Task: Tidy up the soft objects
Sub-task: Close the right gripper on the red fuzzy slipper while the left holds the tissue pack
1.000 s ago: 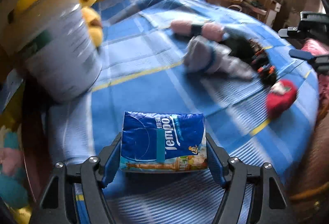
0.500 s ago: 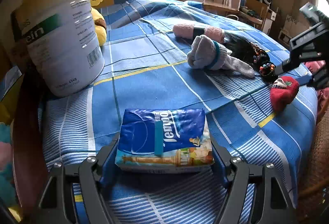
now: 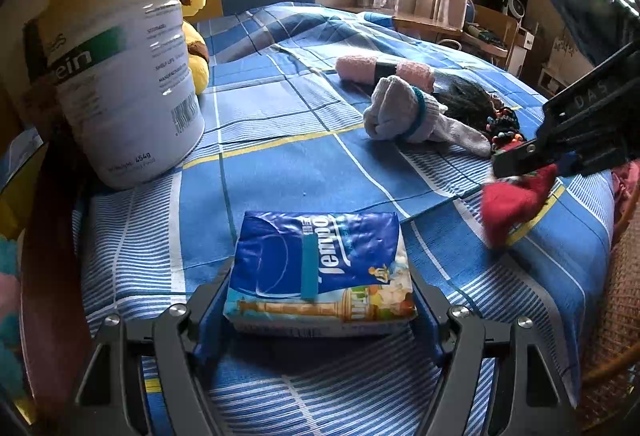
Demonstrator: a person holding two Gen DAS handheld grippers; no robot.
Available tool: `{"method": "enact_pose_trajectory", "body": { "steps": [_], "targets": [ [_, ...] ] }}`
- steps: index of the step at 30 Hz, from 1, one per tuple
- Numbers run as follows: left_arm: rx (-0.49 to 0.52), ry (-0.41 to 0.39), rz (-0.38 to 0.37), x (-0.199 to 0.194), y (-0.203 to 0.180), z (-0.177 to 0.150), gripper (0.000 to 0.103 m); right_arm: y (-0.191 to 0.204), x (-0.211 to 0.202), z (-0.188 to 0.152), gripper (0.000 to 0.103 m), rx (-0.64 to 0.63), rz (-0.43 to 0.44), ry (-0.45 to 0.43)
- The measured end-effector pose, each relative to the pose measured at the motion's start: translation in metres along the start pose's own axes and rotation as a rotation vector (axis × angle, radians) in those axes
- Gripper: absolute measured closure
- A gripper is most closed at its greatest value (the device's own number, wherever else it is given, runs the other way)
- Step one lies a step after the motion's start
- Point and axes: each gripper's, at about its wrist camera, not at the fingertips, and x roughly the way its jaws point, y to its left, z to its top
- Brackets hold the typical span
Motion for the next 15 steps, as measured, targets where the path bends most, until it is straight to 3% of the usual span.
{"method": "enact_pose_trajectory", "body": {
  "steps": [3,6,15],
  "targets": [
    [-0.004,0.001,-0.007,-0.001,0.001,0.000,0.027,0.027,0.008,-0.005,0.075,-0.158,-0.067,0.014],
    [-0.001,0.002,-0.002,-0.001,0.001,0.000,0.027,0.032,0.020,-0.006,0.074,-0.223,-0.112,0.011],
    [0.006,0.001,0.010,0.000,-0.002,0.000,0.026,0.014,0.026,-0.004,0.068,-0.192,-0.074,0.015]
  ]
}}
